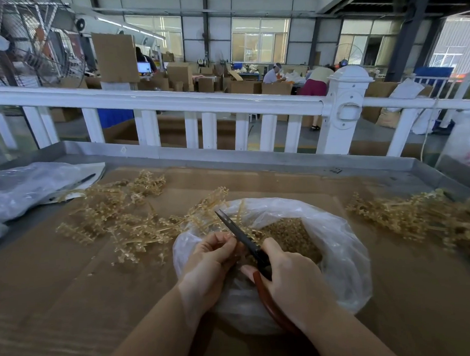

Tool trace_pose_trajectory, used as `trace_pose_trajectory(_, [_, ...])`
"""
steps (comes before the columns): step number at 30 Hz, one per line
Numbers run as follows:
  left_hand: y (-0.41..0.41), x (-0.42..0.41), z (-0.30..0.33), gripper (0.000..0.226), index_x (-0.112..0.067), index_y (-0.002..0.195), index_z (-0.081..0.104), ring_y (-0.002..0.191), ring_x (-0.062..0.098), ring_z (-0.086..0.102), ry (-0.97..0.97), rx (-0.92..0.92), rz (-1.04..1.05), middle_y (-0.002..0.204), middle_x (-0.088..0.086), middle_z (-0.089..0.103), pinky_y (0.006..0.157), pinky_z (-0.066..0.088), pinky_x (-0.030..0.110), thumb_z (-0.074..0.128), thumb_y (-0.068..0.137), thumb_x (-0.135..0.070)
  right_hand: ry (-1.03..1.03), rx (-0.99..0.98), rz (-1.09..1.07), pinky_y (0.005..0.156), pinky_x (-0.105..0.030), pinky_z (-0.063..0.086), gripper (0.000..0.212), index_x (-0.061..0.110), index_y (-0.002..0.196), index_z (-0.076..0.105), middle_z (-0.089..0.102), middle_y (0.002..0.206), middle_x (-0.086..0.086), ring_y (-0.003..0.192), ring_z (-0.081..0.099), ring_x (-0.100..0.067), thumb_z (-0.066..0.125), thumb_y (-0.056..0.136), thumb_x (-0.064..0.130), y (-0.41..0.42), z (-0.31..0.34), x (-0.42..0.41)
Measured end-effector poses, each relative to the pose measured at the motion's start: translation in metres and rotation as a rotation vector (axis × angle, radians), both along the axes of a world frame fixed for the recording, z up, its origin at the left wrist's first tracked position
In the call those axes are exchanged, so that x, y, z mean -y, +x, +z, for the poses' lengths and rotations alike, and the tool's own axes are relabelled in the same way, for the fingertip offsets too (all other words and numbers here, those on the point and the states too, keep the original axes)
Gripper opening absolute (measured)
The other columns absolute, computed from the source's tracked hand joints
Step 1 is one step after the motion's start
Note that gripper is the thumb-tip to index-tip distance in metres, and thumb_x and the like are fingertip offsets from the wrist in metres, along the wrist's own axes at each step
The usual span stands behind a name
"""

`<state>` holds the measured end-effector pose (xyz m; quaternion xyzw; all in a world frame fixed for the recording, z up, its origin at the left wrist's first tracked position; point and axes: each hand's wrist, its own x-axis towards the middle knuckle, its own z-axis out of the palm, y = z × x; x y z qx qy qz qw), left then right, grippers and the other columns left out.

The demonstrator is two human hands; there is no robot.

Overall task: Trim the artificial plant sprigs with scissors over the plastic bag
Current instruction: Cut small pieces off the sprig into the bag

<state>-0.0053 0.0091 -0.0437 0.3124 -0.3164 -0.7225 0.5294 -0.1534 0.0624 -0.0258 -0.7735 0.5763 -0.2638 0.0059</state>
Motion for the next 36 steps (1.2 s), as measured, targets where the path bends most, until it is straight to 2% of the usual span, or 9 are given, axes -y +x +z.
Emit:
trace_pose_trajectory(7, [-0.001, 0.001, -0.002, 0.007, -0.008, 0.067, 0.06, 0.059, 0.018, 0.066, 0.006, -0.017, 0.007, 0.067, 0.013, 0.065, 0.055, 0.054, 0.024, 0.062, 0.071, -0.003, -0.011, -0.021, -0.014, 0.065, -0.02, 0.048, 0.025, 0.026, 0.1, 0.042, 0.066, 0.082, 0.004, 0.074, 0.065, -0.012, 0.039, 0.096, 0.051, -0.001, 0.001, 0.002])
trace_pose_trajectory(10, [-0.001, 0.0, 0.0, 0.009, -0.007, 0.074, 0.057, 0.061, 0.017, 0.066, 0.009, -0.011, 0.033, 0.068, 0.011, 0.065, 0.057, 0.056, 0.025, 0.059, 0.08, -0.002, -0.018, 0.014, -0.019, 0.066, -0.02, 0.05, 0.03, 0.025, 0.101, 0.046, 0.065, 0.08, 0.007, 0.074, 0.065, -0.01, 0.043, 0.093, 0.054, -0.001, 0.001, 0.002])
trace_pose_trajectory(16, [-0.005, -0.002, 0.003, 0.014, -0.01, 0.082, 0.054, 0.059, 0.014, 0.065, 0.036, -0.042, 0.136, 0.063, 0.005, 0.064, 0.059, 0.056, 0.022, 0.049, 0.093, -0.002, -0.03, 0.18, -0.092, 0.051, -0.008, 0.034, 0.03, 0.03, 0.082, 0.041, 0.05, 0.06, 0.012, 0.053, 0.045, 0.001, 0.061, 0.084, 0.053, -0.004, 0.0, 0.001])
trace_pose_trajectory(20, [-0.005, -0.005, 0.005, 0.016, -0.01, 0.082, 0.053, 0.061, 0.015, 0.064, 0.038, -0.071, 0.161, 0.07, 0.009, 0.062, 0.059, 0.056, 0.022, 0.049, 0.092, 0.002, -0.035, 0.183, -0.106, 0.05, -0.007, 0.035, 0.029, 0.032, 0.084, 0.043, 0.049, 0.06, 0.015, 0.053, 0.045, 0.004, 0.063, 0.083, 0.054, -0.004, -0.002, 0.001])
trace_pose_trajectory(25, [-0.002, -0.006, 0.005, 0.029, -0.014, 0.099, 0.055, 0.067, 0.024, 0.067, 0.011, -0.118, 0.137, 0.073, 0.014, 0.061, 0.062, 0.057, 0.029, 0.051, 0.083, 0.01, -0.083, 0.226, -0.127, 0.052, -0.004, 0.038, 0.026, 0.032, 0.085, 0.046, 0.05, 0.06, 0.019, 0.053, 0.047, 0.009, 0.067, 0.082, 0.048, -0.004, -0.002, 0.0])
trace_pose_trajectory(28, [0.002, -0.007, 0.005, 0.025, -0.012, 0.085, 0.057, 0.07, 0.025, 0.07, -0.027, -0.111, 0.102, 0.075, 0.013, 0.063, 0.065, 0.057, 0.032, 0.059, 0.065, 0.005, -0.091, 0.292, -0.127, 0.058, 0.0, 0.039, 0.023, 0.034, 0.087, 0.048, 0.049, 0.061, 0.024, 0.057, 0.049, 0.017, 0.068, 0.083, 0.044, -0.004, 0.001, -0.001])
trace_pose_trajectory(30, [0.002, -0.008, 0.003, 0.021, -0.012, 0.076, 0.057, 0.073, 0.025, 0.071, -0.052, -0.12, 0.095, 0.075, 0.013, 0.065, 0.068, 0.058, 0.033, 0.06, 0.063, 0.004, -0.098, 0.334, -0.147, 0.058, 0.0, 0.039, 0.02, 0.033, 0.088, 0.049, 0.051, 0.063, 0.025, 0.059, 0.05, 0.017, 0.066, 0.084, 0.043, -0.004, 0.003, -0.002])
trace_pose_trajectory(33, [-0.001, -0.009, 0.001, 0.017, -0.01, 0.068, 0.059, 0.077, 0.027, 0.071, -0.101, -0.159, 0.128, 0.074, 0.014, 0.067, 0.075, 0.058, 0.033, 0.06, 0.062, 0.006, -0.126, 0.384, -0.156, 0.057, -0.003, 0.041, 0.016, 0.029, 0.089, 0.052, 0.055, 0.064, 0.02, 0.063, 0.055, 0.013, 0.063, 0.087, 0.04, -0.006, 0.007, -0.002])
trace_pose_trajectory(36, [-0.003, -0.01, 0.007, 0.021, -0.007, 0.07, 0.053, 0.078, 0.027, 0.071, -0.126, -0.15, 0.114, 0.073, 0.014, 0.067, 0.077, 0.059, 0.032, 0.059, 0.061, 0.011, -0.071, 0.437, -0.152, 0.063, -0.008, 0.044, 0.015, 0.023, 0.096, 0.057, 0.06, 0.073, 0.015, 0.07, 0.058, 0.005, 0.062, 0.09, 0.035, -0.008, 0.015, 0.002])
